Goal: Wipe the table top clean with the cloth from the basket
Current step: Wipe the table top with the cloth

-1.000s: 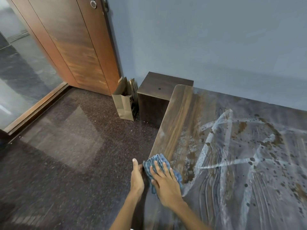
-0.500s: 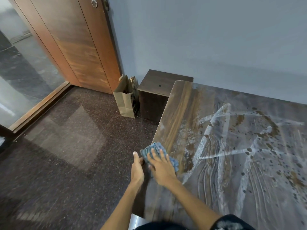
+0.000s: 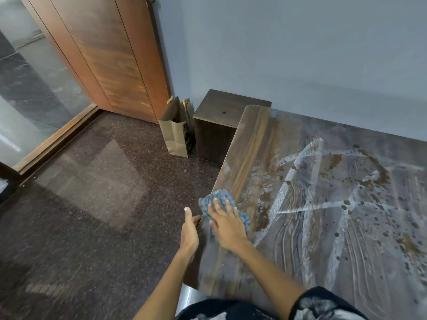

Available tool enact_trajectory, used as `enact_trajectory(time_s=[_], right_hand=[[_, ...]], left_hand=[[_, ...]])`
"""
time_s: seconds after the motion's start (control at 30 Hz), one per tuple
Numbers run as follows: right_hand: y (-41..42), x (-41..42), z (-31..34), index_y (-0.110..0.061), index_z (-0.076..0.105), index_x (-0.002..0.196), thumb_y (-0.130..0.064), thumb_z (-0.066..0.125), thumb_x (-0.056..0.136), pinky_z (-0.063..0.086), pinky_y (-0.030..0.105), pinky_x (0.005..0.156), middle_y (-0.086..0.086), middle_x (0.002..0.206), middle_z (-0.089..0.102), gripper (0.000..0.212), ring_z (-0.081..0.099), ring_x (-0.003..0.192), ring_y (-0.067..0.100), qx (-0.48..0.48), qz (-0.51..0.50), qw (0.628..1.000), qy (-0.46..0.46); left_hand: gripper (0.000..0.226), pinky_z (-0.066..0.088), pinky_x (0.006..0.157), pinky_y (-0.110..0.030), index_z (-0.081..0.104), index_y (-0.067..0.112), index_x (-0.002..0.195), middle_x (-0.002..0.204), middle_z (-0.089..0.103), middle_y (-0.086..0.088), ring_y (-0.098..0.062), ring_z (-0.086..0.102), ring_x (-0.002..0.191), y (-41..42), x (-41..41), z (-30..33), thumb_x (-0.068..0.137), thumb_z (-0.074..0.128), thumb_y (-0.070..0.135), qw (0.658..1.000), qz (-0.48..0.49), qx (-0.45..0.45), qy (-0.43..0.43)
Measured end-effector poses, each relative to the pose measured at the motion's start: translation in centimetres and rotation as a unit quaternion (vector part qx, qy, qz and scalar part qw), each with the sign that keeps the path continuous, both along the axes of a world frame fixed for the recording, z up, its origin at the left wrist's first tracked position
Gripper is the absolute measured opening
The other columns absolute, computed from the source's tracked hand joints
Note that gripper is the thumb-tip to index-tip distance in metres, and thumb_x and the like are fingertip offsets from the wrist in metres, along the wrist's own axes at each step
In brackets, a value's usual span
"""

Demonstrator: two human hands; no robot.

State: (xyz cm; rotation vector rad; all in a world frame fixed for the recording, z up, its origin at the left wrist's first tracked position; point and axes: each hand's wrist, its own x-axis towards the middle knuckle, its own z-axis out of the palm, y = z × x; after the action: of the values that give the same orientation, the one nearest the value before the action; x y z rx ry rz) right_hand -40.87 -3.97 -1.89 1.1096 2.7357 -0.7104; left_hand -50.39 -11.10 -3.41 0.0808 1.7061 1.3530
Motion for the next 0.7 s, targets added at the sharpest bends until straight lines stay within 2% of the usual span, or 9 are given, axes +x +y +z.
enact_trajectory(time_s=[0.07,0.17,0.27,0.37,0.43,0.5,0.57,0.63,0.7], right_hand=[[-2.0,1.2,-0.5,-0.028,0.015,0.151,-0.028,0.029,0.102,-0.007,0.039,0.117,-0.007,0.160,-0.001,0.051,-0.012,0.146,0.023,-0.008,0.073,0.997,0.014],[-2.8,4.3,-1.3,-0.033,0.013,0.150,-0.033,0.027,0.103,-0.012,0.034,0.113,-0.016,0.156,-0.006,0.050,-0.017,0.143,0.014,-0.005,0.112,0.994,0.006],[-0.5,6.2,-1.2,-0.035,0.005,0.149,-0.037,0.021,0.103,-0.015,0.037,0.112,-0.016,0.152,-0.013,0.049,-0.019,0.143,0.018,0.024,0.045,0.998,-0.019],[2.5,4.1,-0.2,-0.028,0.003,0.151,-0.032,0.019,0.104,-0.006,0.040,0.117,-0.006,0.158,-0.010,0.050,-0.014,0.145,0.024,0.013,-0.035,0.998,-0.052],[2.8,1.5,0.3,-0.025,0.005,0.152,-0.030,0.022,0.104,-0.004,0.042,0.118,-0.003,0.159,-0.009,0.050,-0.014,0.145,0.025,0.013,-0.038,0.998,-0.054],[1.3,-0.2,0.4,-0.025,0.008,0.152,-0.029,0.026,0.104,-0.006,0.042,0.117,-0.002,0.159,-0.007,0.051,-0.015,0.145,0.026,0.017,0.005,0.999,-0.033],[-1.4,-0.4,-0.1,-0.026,0.011,0.151,-0.028,0.030,0.103,-0.007,0.041,0.116,-0.005,0.160,-0.004,0.052,-0.013,0.145,0.025,0.012,0.073,0.997,-0.018],[-3.6,1.0,-0.7,-0.028,0.014,0.151,-0.030,0.031,0.102,-0.006,0.040,0.117,-0.009,0.159,-0.001,0.052,-0.012,0.146,0.020,0.000,0.118,0.993,-0.014],[-4.0,3.0,-1.3,-0.032,0.014,0.150,-0.034,0.031,0.102,-0.008,0.037,0.115,-0.015,0.158,-0.002,0.052,-0.014,0.144,0.014,-0.007,0.132,0.991,-0.013]], left_hand=[[0.077,0.041,0.103,-0.041,0.065,0.003,0.110,0.109,0.067,-0.014,-0.025,0.062,0.103,-0.1,-0.1,-0.3,0.093,0.018,0.061,0.999,0.008,0.012,-0.035],[0.083,0.043,0.096,-0.042,0.065,0.003,0.100,0.106,0.067,-0.019,-0.028,0.062,0.100,-0.2,-0.7,-0.8,0.089,0.015,0.068,0.999,0.012,-0.010,-0.035],[0.082,0.041,0.092,-0.036,0.062,0.008,0.103,0.111,0.063,-0.013,-0.021,0.058,0.100,-0.4,-1.0,-0.9,0.086,0.014,0.072,0.999,0.001,-0.012,-0.053],[0.086,0.039,0.093,-0.036,0.059,0.008,0.116,0.116,0.059,-0.011,-0.022,0.056,0.106,-0.9,-1.0,-0.9,0.085,0.013,0.074,0.998,-0.003,-0.016,-0.063],[0.086,0.039,0.093,-0.037,0.061,0.008,0.112,0.117,0.059,-0.012,-0.022,0.056,0.105,-1.2,-0.9,-0.8,0.085,0.012,0.073,0.998,0.011,-0.017,-0.063],[0.087,0.037,0.102,-0.041,0.062,0.006,0.108,0.120,0.060,-0.015,-0.026,0.055,0.111,-1.2,-0.8,-0.7,0.087,0.008,0.071,0.997,0.037,-0.021,-0.061],[0.092,0.032,0.110,-0.044,0.059,0.004,0.117,0.126,0.057,-0.019,-0.030,0.051,0.120,-1.2,-0.9,-0.8,0.086,0.004,0.071,0.996,0.054,-0.024,-0.066],[0.099,0.037,0.105,-0.046,0.061,0.003,0.116,0.119,0.062,-0.021,-0.033,0.056,0.113,-1.3,-0.9,-1.0,0.081,0.005,0.077,0.994,0.059,-0.026,-0.092],[0.096,0.043,0.097,-0.045,0.065,0.004,0.098,0.106,0.066,-0.021,-0.032,0.061,0.098,-1.2,-1.1,-0.8,0.080,0.004,0.077,0.993,0.071,-0.042,-0.081]])
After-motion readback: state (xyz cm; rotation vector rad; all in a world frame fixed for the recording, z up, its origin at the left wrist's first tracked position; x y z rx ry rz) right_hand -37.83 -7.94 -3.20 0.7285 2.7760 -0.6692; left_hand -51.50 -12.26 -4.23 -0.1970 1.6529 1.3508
